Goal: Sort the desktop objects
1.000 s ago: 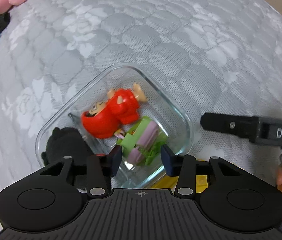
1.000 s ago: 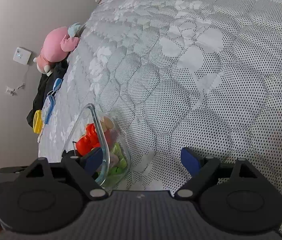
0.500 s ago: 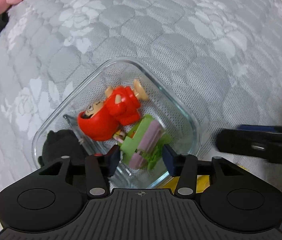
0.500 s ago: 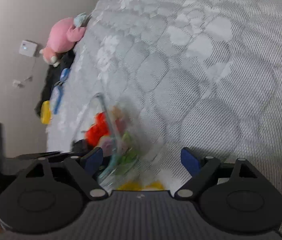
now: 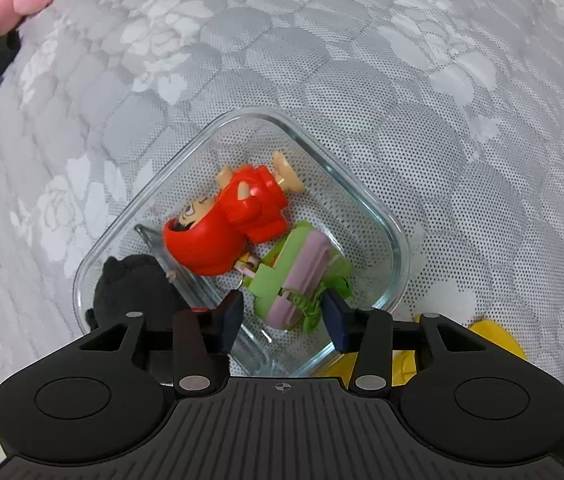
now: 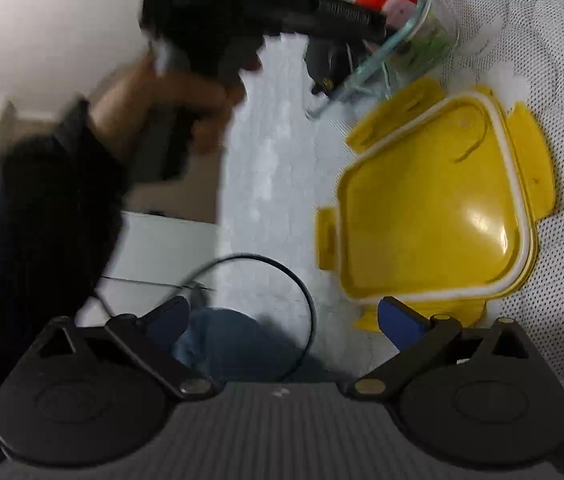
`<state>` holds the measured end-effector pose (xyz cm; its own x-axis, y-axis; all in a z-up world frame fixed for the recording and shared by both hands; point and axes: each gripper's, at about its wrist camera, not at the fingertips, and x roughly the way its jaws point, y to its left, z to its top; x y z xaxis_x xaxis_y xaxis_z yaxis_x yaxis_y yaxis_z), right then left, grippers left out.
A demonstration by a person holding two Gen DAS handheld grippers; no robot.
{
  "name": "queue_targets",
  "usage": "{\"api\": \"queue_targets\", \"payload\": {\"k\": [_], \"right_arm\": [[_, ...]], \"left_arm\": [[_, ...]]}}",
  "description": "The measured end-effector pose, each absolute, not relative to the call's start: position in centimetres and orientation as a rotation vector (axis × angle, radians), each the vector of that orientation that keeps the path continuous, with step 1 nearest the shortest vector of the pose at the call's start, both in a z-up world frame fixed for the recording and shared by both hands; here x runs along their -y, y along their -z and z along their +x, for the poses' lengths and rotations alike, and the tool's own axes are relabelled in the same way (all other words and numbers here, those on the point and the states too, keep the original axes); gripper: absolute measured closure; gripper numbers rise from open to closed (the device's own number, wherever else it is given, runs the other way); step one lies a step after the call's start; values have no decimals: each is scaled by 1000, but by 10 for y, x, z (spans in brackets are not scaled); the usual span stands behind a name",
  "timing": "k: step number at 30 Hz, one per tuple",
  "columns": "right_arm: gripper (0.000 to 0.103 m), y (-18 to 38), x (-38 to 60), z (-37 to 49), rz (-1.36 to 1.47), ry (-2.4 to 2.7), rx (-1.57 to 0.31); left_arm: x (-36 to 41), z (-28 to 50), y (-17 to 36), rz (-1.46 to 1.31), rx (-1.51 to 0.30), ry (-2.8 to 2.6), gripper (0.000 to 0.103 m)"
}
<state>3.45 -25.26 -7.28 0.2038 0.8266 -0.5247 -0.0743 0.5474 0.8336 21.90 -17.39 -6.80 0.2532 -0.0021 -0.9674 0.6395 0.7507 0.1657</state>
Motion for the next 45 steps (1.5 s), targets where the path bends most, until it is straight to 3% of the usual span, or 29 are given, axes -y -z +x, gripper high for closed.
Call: {"api": "queue_targets", "payload": {"k": [9, 16, 22, 32, 45], "right_arm": [[3, 65, 244, 28, 628, -700, -1179], [2, 30, 246, 12, 547, -762, -865], [2, 25, 258, 16, 599, -766, -787], [2, 39, 274, 26, 700, -695, -811], [1, 48, 284, 33, 741, -658, -861]], "left_arm": [[174, 221, 69, 614, -1255, 478, 53], [172, 226, 72, 570, -1283, 473, 52], [176, 224, 70, 596, -1285, 452, 53], [163, 237, 59, 487, -1328, 417, 55], [134, 259, 60, 147, -1498, 277, 52]]}}
